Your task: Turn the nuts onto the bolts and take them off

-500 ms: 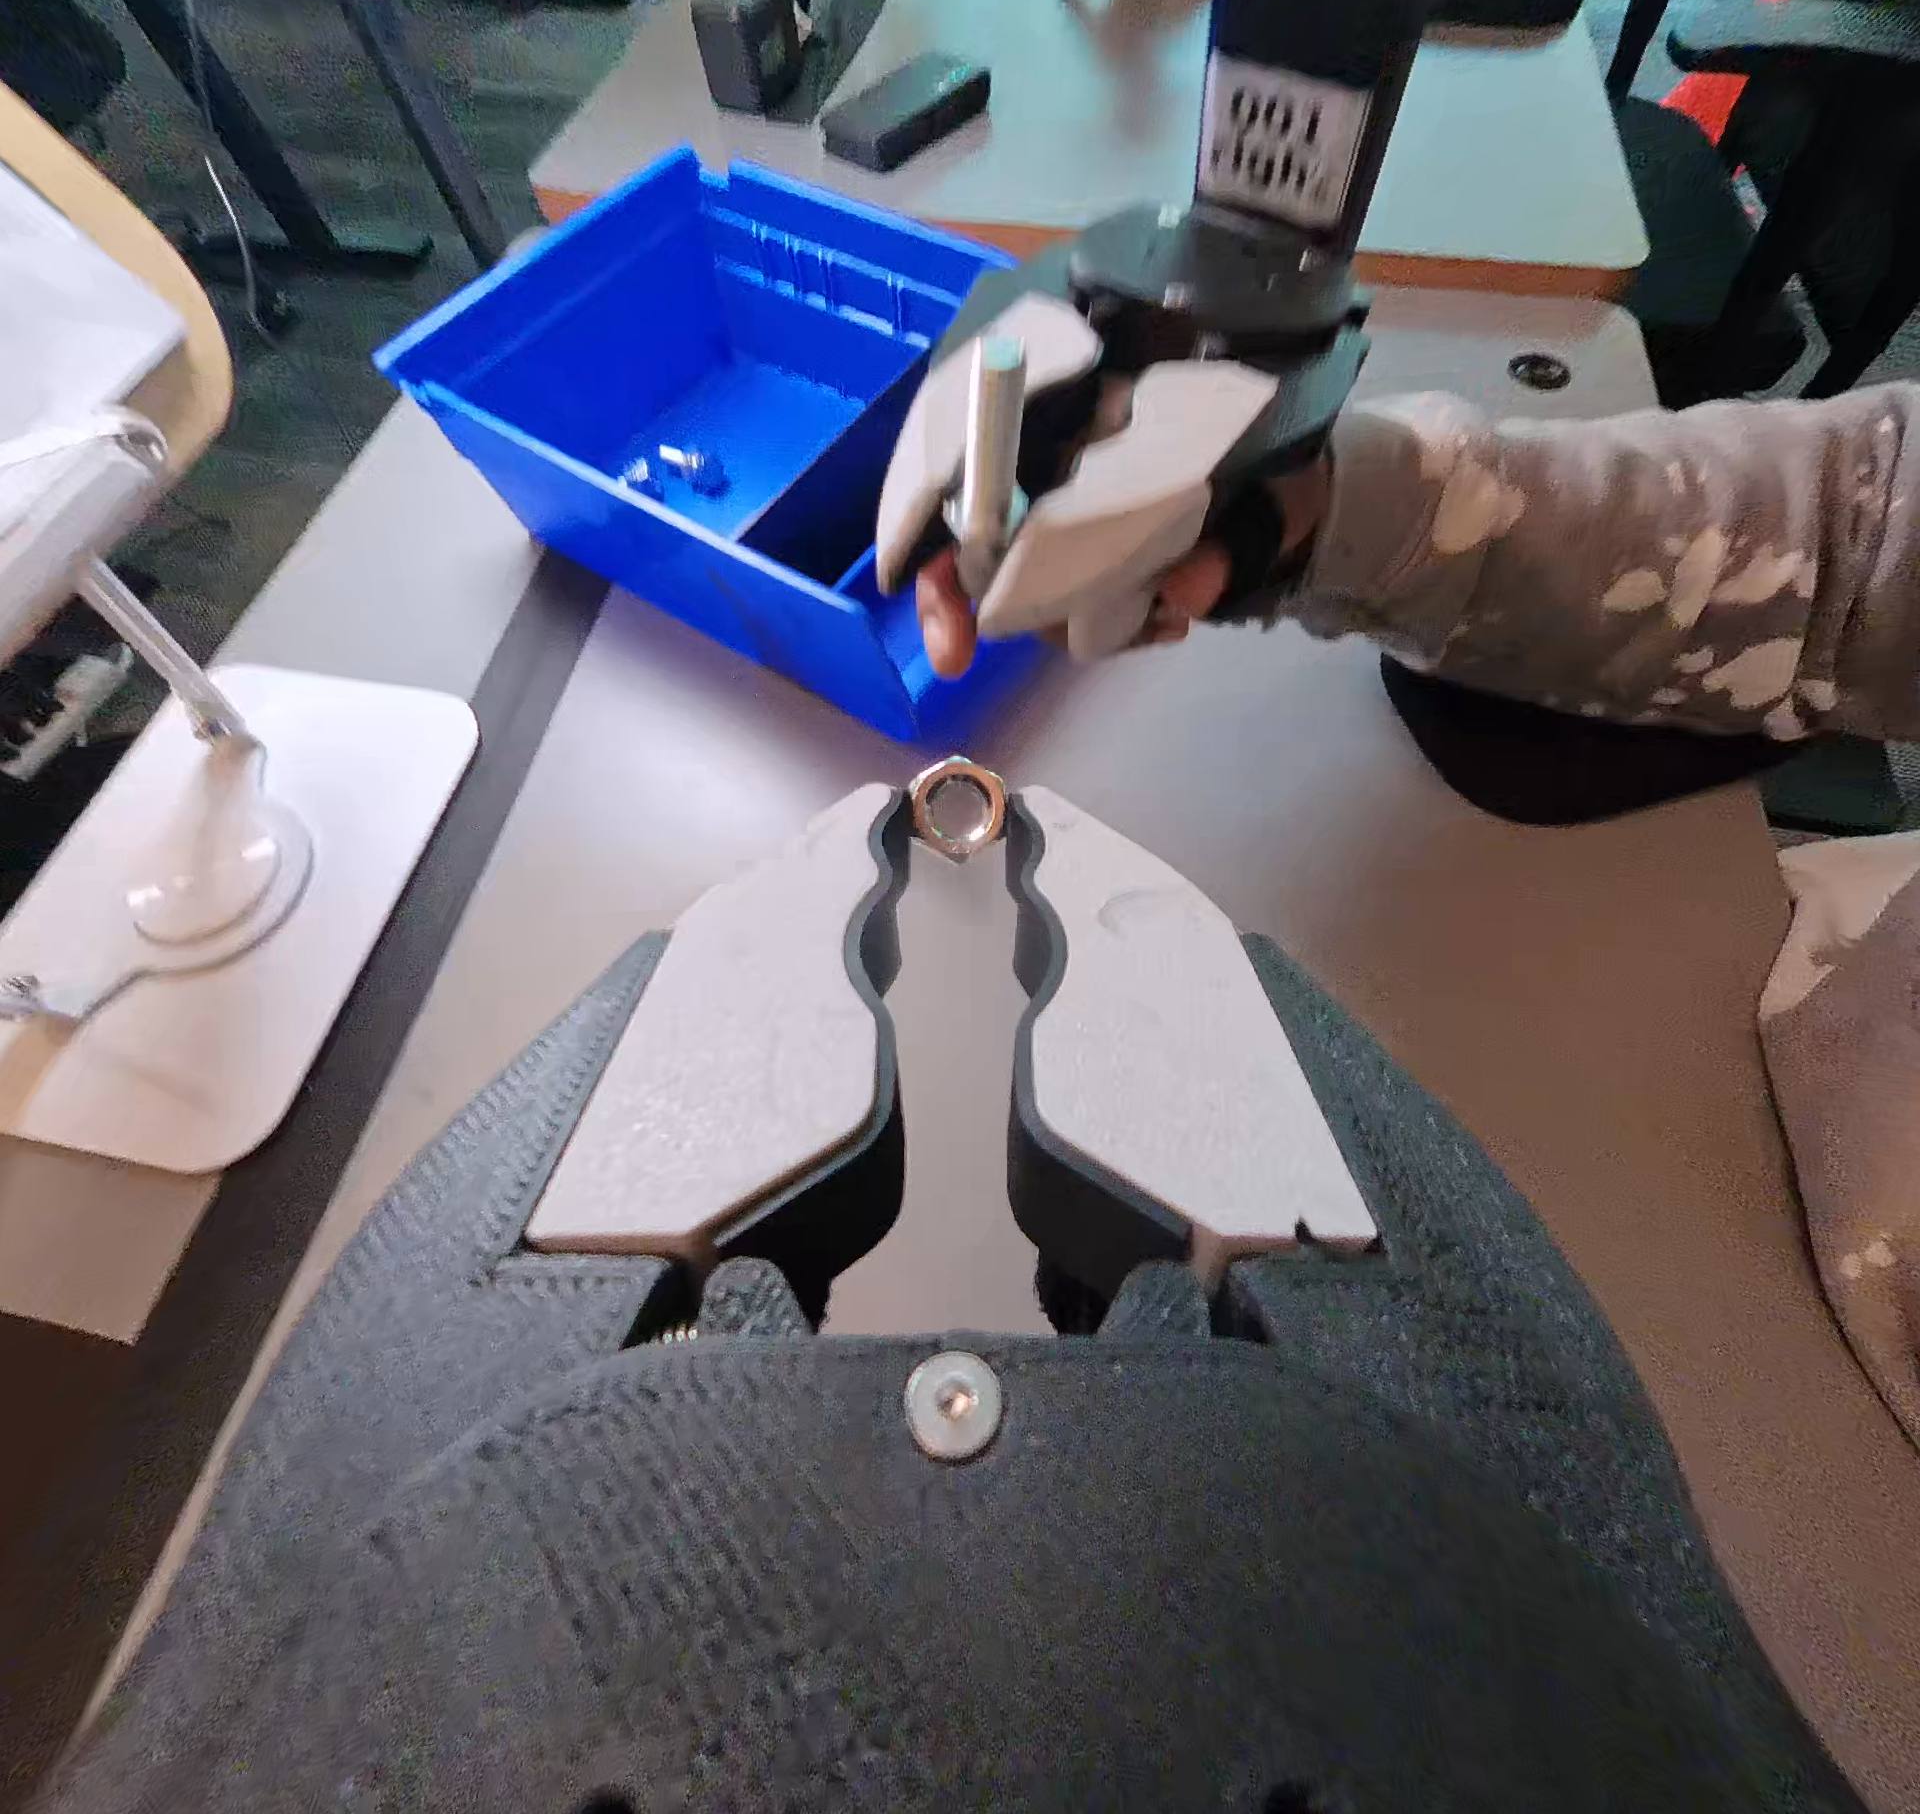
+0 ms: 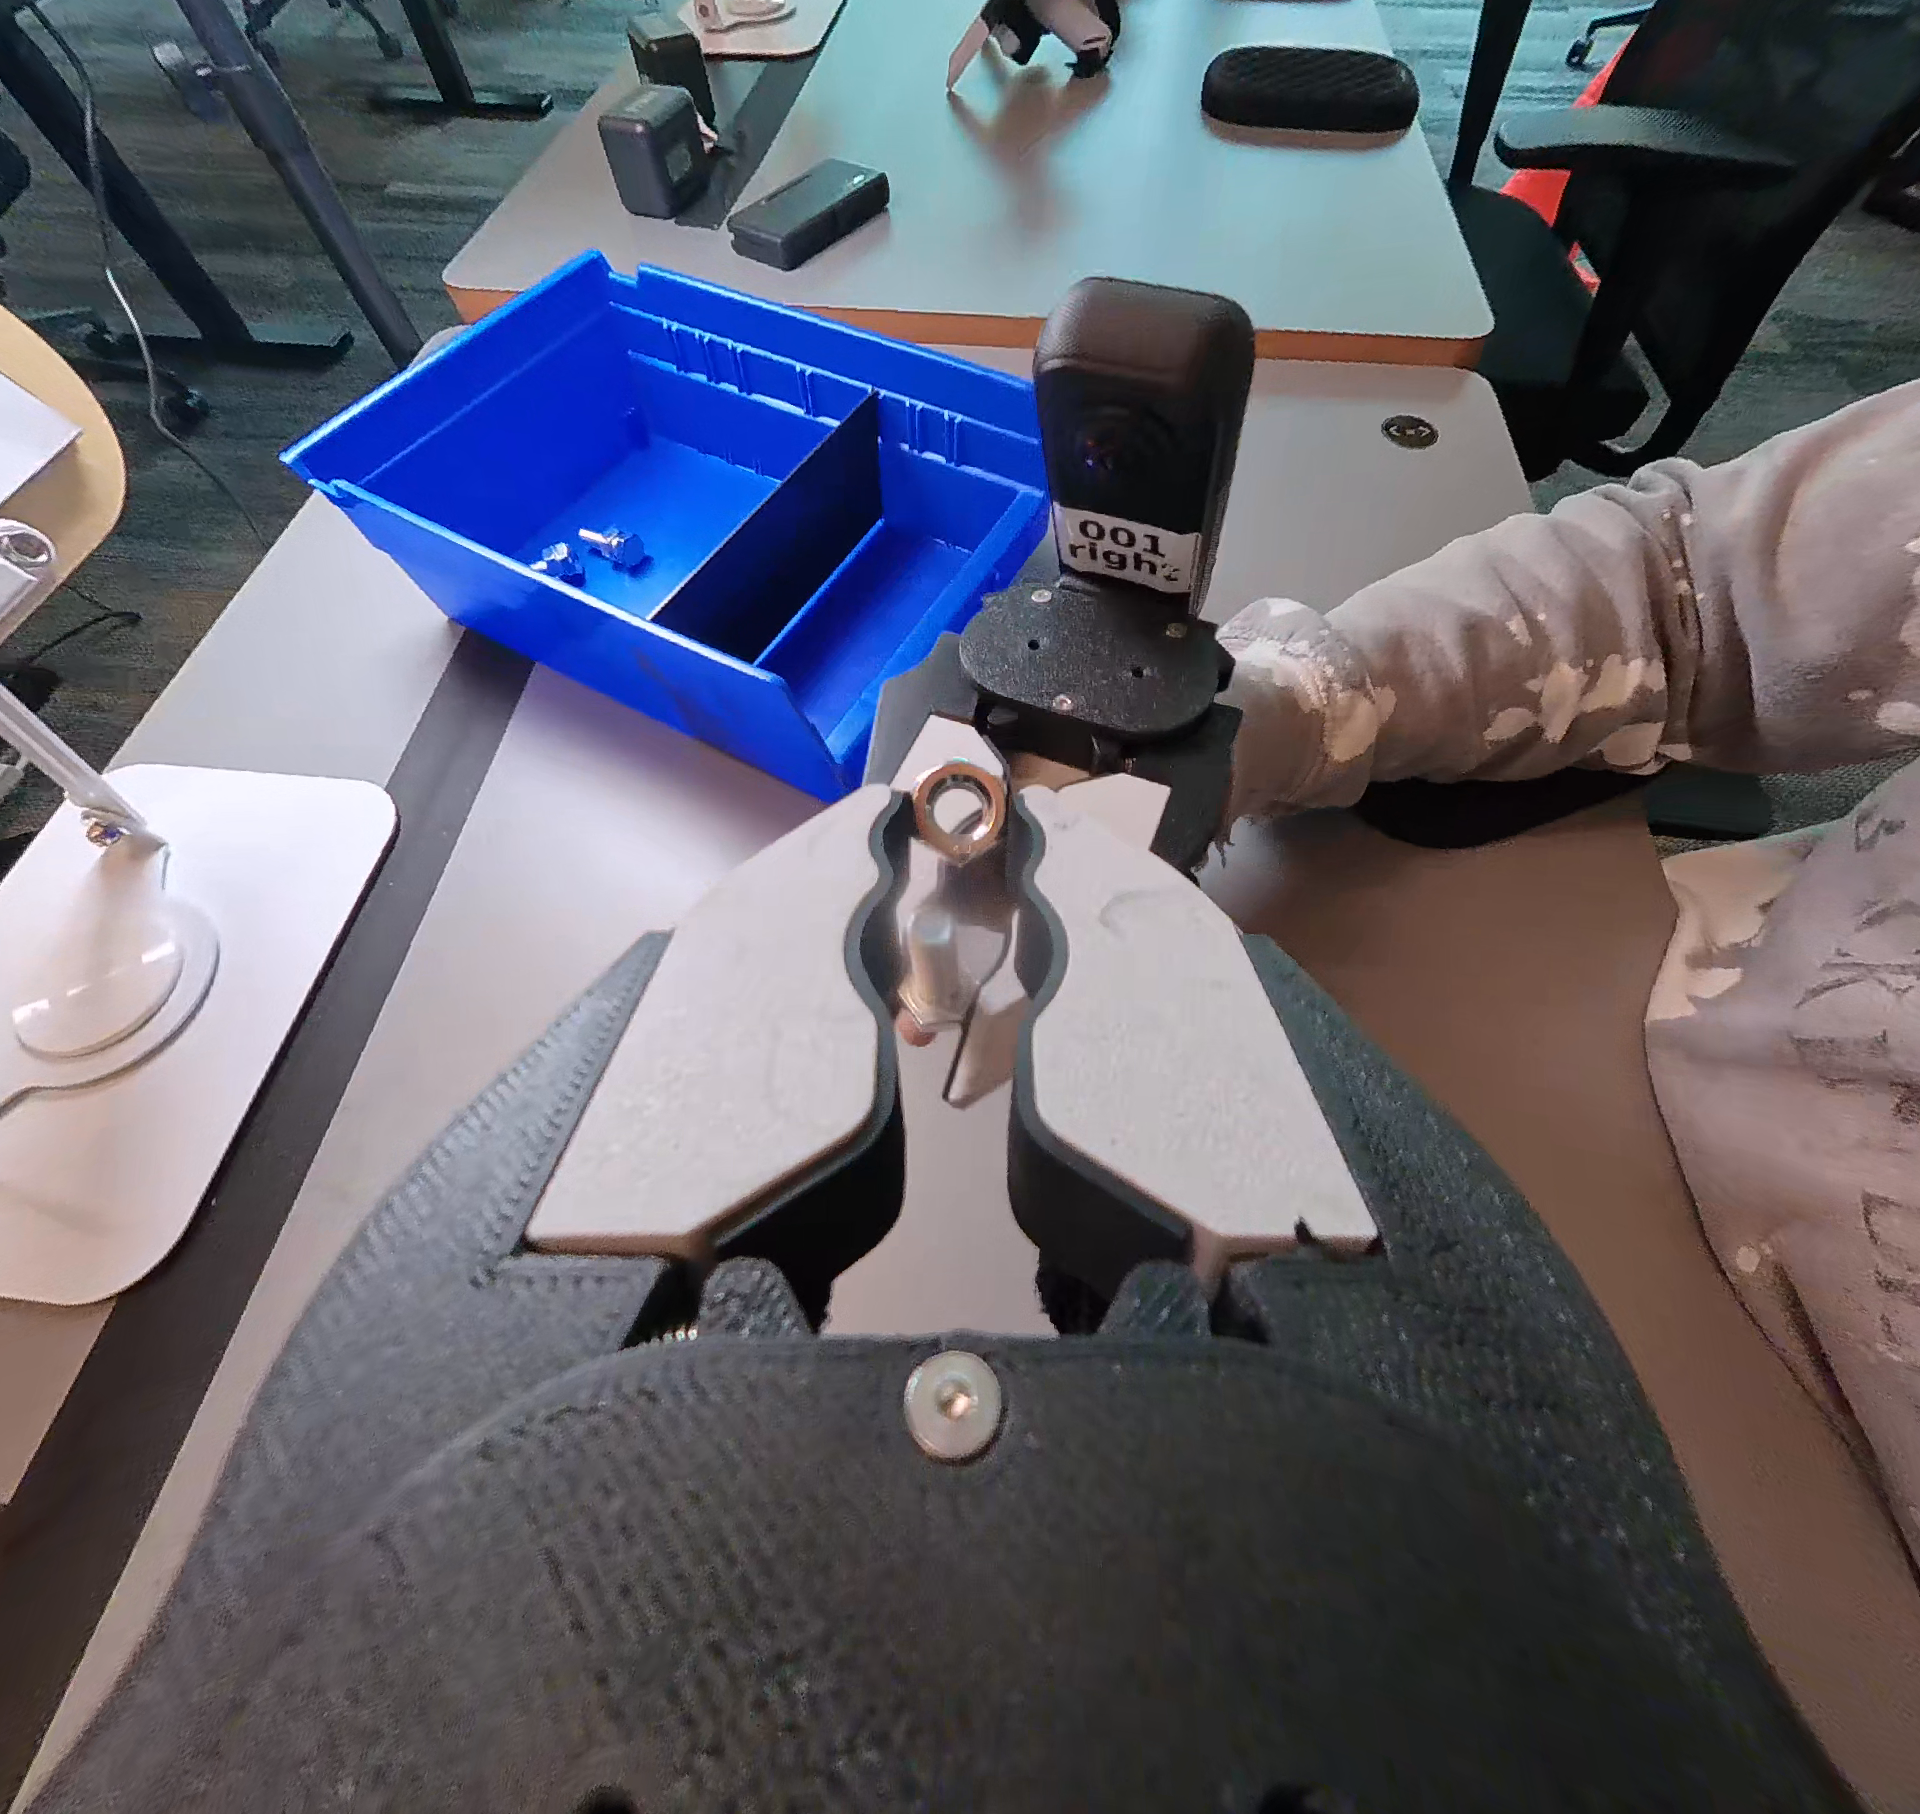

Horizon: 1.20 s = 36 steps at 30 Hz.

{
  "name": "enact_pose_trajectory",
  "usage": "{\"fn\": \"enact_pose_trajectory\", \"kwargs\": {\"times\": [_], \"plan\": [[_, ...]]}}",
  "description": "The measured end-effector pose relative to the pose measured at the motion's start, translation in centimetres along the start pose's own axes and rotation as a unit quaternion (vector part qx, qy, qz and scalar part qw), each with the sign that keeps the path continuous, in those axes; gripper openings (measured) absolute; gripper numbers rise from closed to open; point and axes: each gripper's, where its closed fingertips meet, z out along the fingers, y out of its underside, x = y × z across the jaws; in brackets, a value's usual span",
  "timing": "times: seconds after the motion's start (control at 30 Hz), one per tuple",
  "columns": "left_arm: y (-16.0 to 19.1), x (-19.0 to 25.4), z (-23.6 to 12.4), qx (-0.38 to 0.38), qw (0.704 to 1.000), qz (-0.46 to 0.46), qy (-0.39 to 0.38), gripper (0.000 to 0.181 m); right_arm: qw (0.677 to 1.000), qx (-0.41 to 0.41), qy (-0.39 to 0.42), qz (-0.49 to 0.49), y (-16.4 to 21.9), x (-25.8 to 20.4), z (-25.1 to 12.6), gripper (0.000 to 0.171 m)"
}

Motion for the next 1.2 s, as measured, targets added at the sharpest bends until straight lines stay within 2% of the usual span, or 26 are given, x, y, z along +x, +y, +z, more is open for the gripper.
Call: {"fn": "enact_pose_trajectory", "kwargs": {"times": [0.43,0.63,0.93,1.2], "plan": [[1.0,0.1,0.8,-0.030,0.999,0.009,-0.010,0.018,1.000,0.027,-0.011,-0.003,-1.6,-1.4,0.2,0.018],[0.1,0.0,0.5,-0.003,1.000,0.009,-0.011,0.018,1.000,-0.004,-0.008,-0.005,-0.3,-1.1,0.5,0.018],[0.4,-0.5,-0.7,-0.004,1.000,0.008,-0.019,0.018,1.000,-0.026,0.001,-0.013,0.0,-1.2,0.8,0.018],[2.2,-0.3,-0.8,-0.044,0.999,0.004,0.005,0.018,0.998,-0.053,-0.001,-0.017,0.6,-1.5,1.1,0.018]]}}
